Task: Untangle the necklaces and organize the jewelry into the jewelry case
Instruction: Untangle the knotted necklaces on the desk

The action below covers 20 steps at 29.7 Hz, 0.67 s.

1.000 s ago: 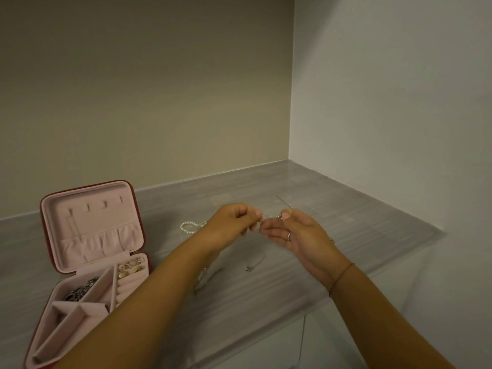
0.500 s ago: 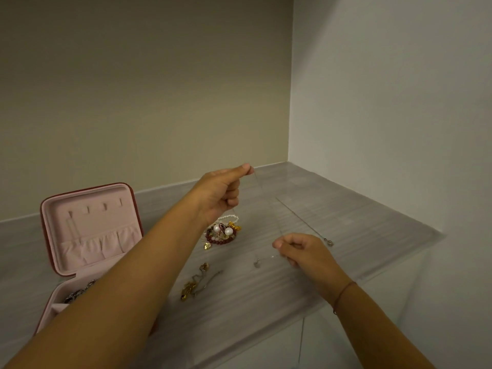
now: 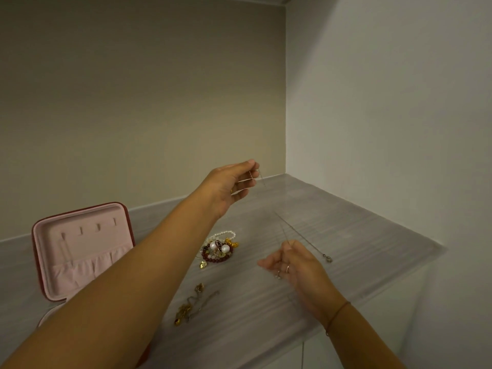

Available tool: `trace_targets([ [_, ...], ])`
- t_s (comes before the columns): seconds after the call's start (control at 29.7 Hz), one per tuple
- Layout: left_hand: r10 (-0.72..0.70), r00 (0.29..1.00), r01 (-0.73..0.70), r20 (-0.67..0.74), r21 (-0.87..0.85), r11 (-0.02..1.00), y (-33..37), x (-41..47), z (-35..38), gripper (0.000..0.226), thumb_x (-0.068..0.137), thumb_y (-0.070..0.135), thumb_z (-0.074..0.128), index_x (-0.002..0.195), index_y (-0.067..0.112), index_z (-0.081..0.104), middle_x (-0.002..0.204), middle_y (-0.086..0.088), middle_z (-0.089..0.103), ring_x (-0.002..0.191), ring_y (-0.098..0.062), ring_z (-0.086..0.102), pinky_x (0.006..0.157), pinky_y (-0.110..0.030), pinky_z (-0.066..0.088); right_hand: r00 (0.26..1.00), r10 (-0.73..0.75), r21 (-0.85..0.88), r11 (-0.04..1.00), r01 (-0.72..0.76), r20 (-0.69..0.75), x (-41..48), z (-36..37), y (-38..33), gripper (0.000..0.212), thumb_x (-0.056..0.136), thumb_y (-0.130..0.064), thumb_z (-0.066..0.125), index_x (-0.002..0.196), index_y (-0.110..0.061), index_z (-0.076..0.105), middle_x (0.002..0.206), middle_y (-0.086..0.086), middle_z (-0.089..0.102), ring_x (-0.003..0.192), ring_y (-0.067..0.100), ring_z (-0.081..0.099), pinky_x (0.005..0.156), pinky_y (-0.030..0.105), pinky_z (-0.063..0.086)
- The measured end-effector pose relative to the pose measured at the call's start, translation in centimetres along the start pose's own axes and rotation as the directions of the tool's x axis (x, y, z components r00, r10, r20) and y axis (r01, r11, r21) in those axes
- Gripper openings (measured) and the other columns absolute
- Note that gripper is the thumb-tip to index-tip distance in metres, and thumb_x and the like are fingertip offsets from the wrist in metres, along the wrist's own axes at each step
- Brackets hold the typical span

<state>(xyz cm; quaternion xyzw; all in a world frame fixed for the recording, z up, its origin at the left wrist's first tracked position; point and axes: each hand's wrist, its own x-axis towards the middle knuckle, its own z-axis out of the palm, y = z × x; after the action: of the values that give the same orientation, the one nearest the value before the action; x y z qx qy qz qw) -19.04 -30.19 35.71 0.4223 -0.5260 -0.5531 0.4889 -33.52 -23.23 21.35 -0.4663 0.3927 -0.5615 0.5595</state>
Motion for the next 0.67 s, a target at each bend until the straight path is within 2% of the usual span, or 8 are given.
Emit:
trace_targets([
  [0.07,0.004,0.999,-0.004,-0.035,-0.004,1.000,0.1,0.9,0.2,0.010,0.089,0.027,0.065,0.087,0.018,0.070,0.078,0.005,0.069,0.072,-0.009,0.063,0.074,-0.024,0.048,1.000,-0.003,0.017,1.000,0.003,0.003,-0.1,-0.2,-0.2,0.015,0.101,-0.009,0.033,0.096,-0.007,0.047,0.069,0.010,0.065,0.072,0.024,0.067,0.067,0.031,0.052],
  [0.13,0.036,0.995,-0.035,-0.098,0.015,0.999,0.1,1.8,0.3,0.010,0.089,0.024,0.065,0.089,0.015,0.070,0.075,0.003,0.068,0.068,-0.010,0.062,0.072,-0.023,0.049,1.000,-0.028,-0.080,0.996,0.028,0.002,-0.2,-0.6,-0.1,0.017,0.099,-0.002,0.034,0.104,-0.007,0.049,0.065,0.006,0.059,0.061,0.018,0.061,0.059,0.026,0.048],
  [0.2,0.103,0.978,-0.086,-0.181,0.099,0.991,-0.1,2.9,0.2,0.010,0.090,0.021,0.065,0.090,0.012,0.070,0.072,0.000,0.067,0.064,-0.010,0.061,0.069,-0.022,0.050,0.998,-0.068,-0.226,0.972,0.069,0.013,-0.3,-1.2,0.3,0.021,0.097,0.000,0.037,0.105,-0.007,0.055,0.066,0.004,0.058,0.057,0.012,0.056,0.056,0.022,0.047],
  [0.27,0.183,0.955,-0.132,-0.232,0.218,0.967,-0.8,4.1,-0.2,0.009,0.089,0.016,0.065,0.086,0.009,0.070,0.070,-0.003,0.066,0.060,-0.011,0.060,0.065,-0.019,0.051,0.992,-0.126,-0.373,0.920,0.116,-0.002,-0.6,-1.7,0.7,0.023,0.096,-0.002,0.042,0.096,-0.011,0.063,0.065,0.000,0.060,0.055,0.007,0.053,0.056,0.018,0.045],
  [0.37,0.234,0.938,-0.133,-0.254,0.358,0.924,-2.3,6.2,-1.0,0.010,0.086,0.012,0.068,0.076,0.009,0.070,0.069,-0.006,0.067,0.061,-0.014,0.060,0.072,-0.025,0.054,0.961,-0.252,-0.514,0.843,0.158,-0.118,-0.8,-2.6,0.8,0.020,0.091,-0.003,0.053,0.082,-0.014,0.067,0.061,-0.002,0.063,0.055,-0.001,0.055,0.057,0.009,0.041],
  [0.51,0.165,0.948,-0.051,-0.271,0.383,0.922,-5.1,9.0,-0.9,0.009,0.085,0.010,0.069,0.077,0.005,0.070,0.070,-0.005,0.067,0.061,-0.014,0.061,0.074,-0.029,0.053,0.896,-0.336,-0.612,0.785,0.096,-0.291,-0.3,-4.0,0.7,0.019,0.083,-0.005,0.065,0.071,-0.019,0.063,0.060,-0.001,0.066,0.055,0.003,0.058,0.056,0.013,0.043],
  [0.61,0.093,0.957,0.013,-0.273,0.363,0.932,-7.7,11.4,-0.2,0.013,0.085,0.009,0.070,0.073,0.006,0.068,0.070,-0.007,0.067,0.061,-0.014,0.061,0.071,-0.028,0.053,0.876,-0.363,-0.767,0.642,-0.011,-0.317,0.1,-5.1,0.5,0.026,0.080,-0.018,0.071,0.062,-0.027,0.055,0.057,-0.007,0.060,0.059,0.003,0.056,0.058,0.011,0.040],
  [0.67,0.061,0.960,0.043,-0.273,0.363,0.931,-9.2,12.8,0.1,0.015,0.084,0.010,0.071,0.069,0.009,0.067,0.071,-0.007,0.067,0.062,-0.014,0.060,0.075,-0.030,0.053,0.898,-0.315,-0.840,0.533,-0.101,-0.307,0.1,-5.2,0.1,0.019,0.085,-0.031,0.066,0.069,-0.031,0.055,0.068,-0.011,0.060,0.067,0.002,0.054,0.063,0.011,0.039],
])
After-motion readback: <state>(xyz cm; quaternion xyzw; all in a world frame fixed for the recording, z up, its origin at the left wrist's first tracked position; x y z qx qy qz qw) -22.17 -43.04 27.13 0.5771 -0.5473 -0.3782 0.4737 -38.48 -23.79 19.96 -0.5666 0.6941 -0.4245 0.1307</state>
